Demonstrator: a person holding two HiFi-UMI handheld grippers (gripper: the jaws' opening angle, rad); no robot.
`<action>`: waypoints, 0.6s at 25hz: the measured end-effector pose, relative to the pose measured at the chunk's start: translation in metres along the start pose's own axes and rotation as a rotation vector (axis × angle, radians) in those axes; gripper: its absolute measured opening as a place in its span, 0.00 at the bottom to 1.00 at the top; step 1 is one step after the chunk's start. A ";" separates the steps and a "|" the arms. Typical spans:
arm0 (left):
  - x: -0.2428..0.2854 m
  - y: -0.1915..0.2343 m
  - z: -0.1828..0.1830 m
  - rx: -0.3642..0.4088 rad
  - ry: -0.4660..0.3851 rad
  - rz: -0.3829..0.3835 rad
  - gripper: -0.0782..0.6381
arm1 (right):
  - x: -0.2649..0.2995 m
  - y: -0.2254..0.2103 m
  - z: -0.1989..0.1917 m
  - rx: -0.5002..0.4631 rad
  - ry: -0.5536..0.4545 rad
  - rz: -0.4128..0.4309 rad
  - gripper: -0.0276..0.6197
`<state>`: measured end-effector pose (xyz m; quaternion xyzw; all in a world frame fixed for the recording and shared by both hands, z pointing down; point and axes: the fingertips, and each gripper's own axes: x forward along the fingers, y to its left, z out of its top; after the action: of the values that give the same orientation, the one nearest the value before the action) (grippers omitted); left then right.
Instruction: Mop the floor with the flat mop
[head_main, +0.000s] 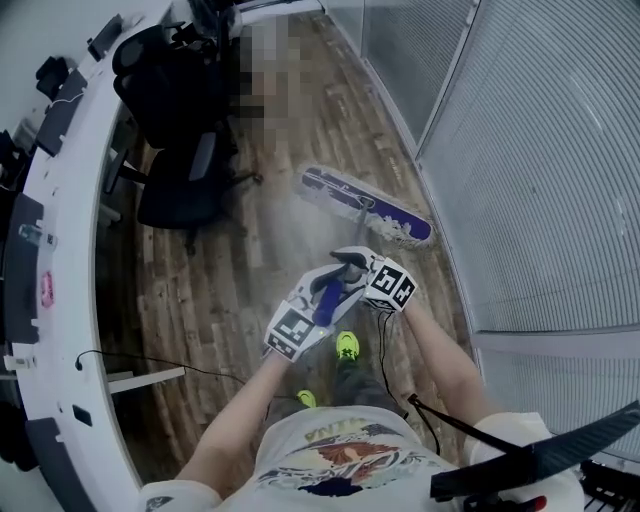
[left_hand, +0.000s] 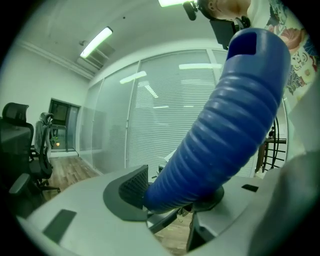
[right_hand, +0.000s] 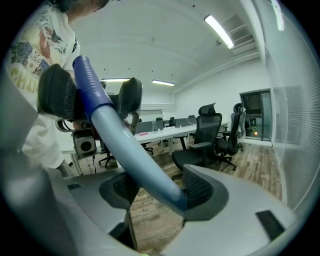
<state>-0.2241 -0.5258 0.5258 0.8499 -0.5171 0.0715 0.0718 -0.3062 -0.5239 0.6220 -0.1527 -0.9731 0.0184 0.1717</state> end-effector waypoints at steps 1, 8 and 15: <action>0.011 0.011 0.000 -0.003 0.004 0.009 0.37 | 0.000 -0.015 0.000 -0.002 0.006 0.001 0.42; 0.031 0.033 -0.004 0.029 0.039 0.013 0.36 | 0.003 -0.045 -0.002 0.009 0.013 0.015 0.42; 0.001 0.001 -0.011 0.048 0.053 0.010 0.34 | 0.004 -0.001 -0.005 0.018 0.018 0.006 0.42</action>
<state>-0.2249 -0.5248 0.5367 0.8467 -0.5173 0.1064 0.0648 -0.3082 -0.5241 0.6277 -0.1542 -0.9708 0.0265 0.1817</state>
